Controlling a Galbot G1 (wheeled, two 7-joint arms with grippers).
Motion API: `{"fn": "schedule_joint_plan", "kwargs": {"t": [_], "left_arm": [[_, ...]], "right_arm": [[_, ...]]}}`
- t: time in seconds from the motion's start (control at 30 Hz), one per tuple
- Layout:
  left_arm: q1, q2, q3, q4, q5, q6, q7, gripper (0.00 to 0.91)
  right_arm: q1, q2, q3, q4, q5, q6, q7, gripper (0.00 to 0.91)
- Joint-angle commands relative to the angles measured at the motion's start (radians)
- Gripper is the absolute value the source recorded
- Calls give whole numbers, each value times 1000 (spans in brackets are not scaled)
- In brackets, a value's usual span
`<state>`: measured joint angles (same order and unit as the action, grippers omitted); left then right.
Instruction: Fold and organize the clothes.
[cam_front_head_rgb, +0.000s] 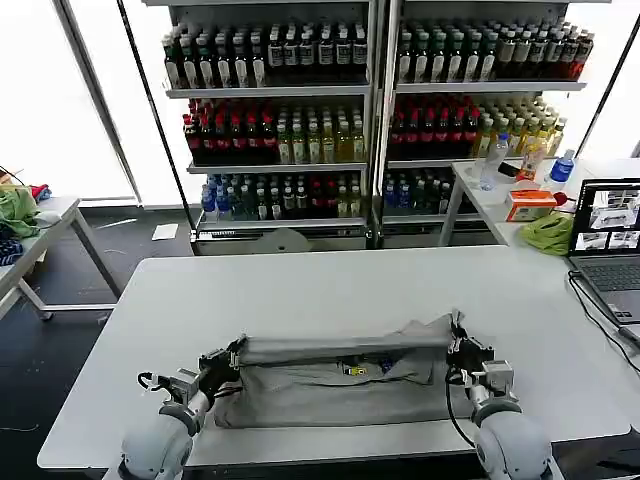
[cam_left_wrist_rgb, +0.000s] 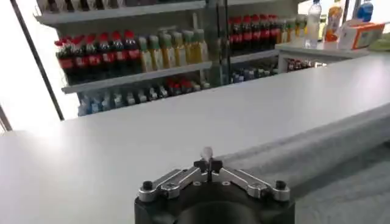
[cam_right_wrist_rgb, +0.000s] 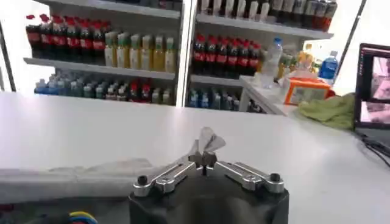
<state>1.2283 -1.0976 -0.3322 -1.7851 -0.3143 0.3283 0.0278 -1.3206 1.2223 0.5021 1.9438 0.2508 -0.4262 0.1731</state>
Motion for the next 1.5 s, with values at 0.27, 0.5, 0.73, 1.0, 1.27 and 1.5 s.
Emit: {"fn": "schedule_joint_plan", "kwargs": {"t": [0.27, 0.5, 0.73, 1.0, 1.27, 1.5], "left_arm": [[24, -7, 4, 22, 23, -6, 5, 0], [30, -13, 1, 15, 35, -8, 2, 534], [35, -26, -3, 0, 45, -1, -2, 907], [35, -35, -11, -44, 52, 18, -23, 907], [66, -26, -62, -147, 14, 52, -51, 907], [105, -49, -113, -199, -50, 80, -85, 907]], "right_arm": [[-147, 45, 17, 29, -70, 41, 6, 0], [-128, 48, 11, -11, -95, 60, 12, 0], [-149, 56, 2, -16, -126, 64, 27, 0], [-157, 58, 9, 11, -120, 63, 51, 907], [-166, 43, 60, 172, -30, 55, 65, 907], [-112, -13, 78, 208, 15, 25, 73, 907]]}}
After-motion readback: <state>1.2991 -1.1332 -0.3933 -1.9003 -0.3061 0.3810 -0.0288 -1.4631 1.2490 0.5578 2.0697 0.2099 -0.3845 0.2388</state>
